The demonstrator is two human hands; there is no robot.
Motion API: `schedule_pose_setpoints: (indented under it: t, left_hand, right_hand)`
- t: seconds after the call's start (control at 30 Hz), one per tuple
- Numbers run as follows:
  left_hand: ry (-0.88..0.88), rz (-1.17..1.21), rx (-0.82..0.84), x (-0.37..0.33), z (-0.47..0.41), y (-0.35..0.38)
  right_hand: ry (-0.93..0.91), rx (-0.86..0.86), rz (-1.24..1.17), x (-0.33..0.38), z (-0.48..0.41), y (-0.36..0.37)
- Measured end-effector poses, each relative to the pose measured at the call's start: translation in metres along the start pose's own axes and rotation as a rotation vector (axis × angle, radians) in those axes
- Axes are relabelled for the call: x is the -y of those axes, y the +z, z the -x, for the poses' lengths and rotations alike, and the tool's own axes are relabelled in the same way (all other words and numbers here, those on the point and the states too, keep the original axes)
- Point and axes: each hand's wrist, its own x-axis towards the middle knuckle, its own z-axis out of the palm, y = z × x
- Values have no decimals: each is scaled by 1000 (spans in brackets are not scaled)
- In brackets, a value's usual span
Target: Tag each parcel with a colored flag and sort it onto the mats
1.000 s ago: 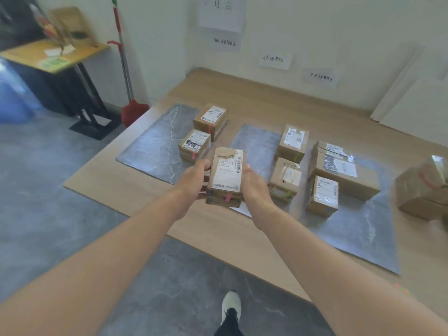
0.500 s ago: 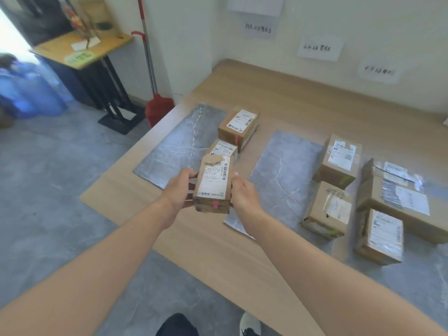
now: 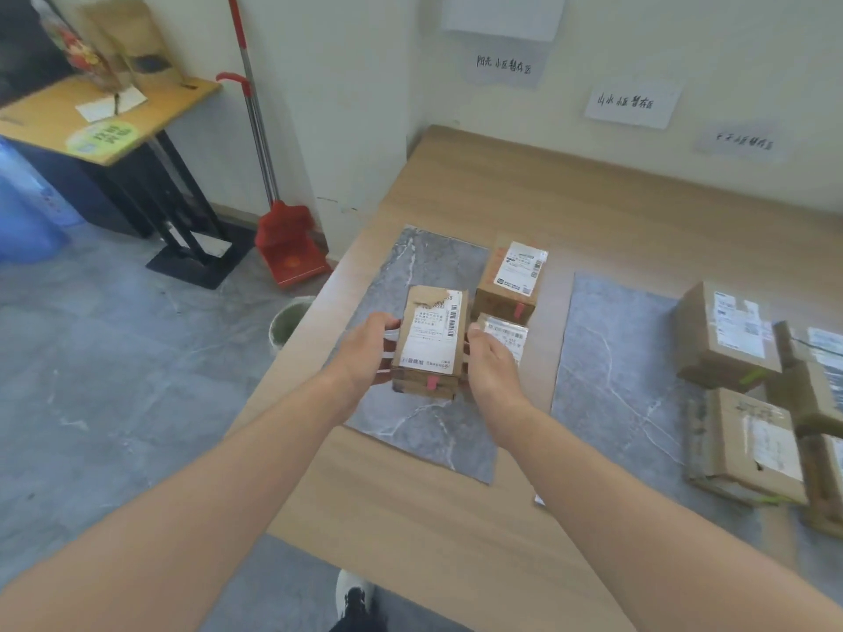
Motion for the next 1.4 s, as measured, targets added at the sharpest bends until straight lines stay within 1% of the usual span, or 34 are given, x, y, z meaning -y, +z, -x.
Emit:
schedule_pose_setpoints:
  t: [0.13, 0.27, 0.4, 0.7, 0.97, 1.13, 1.4]
  left_hand:
    - [-9, -6, 47, -15, -32, -21]
    - [-54, -8, 70, -25, -63, -23]
    - [-106, 40, 70, -32, -97, -15]
    - [-134, 109, 32, -51, -174, 13]
    - [-200, 121, 99, -55, -244, 41]
    - [-220, 107, 139, -56, -283, 48]
    - [-224, 91, 201, -56, -306, 52]
  right_hand:
    - [13, -62, -24, 18, -18, 30]
    - [36, -62, -55, 29, -41, 39]
    - [70, -58, -90, 29, -77, 42]
    - [85, -32, -111, 34, -140, 45]
    - [75, -78, -124, 52, -199, 39]
    - [111, -105, -99, 53, -229, 45]
    - [172, -114, -103, 54, -246, 51]
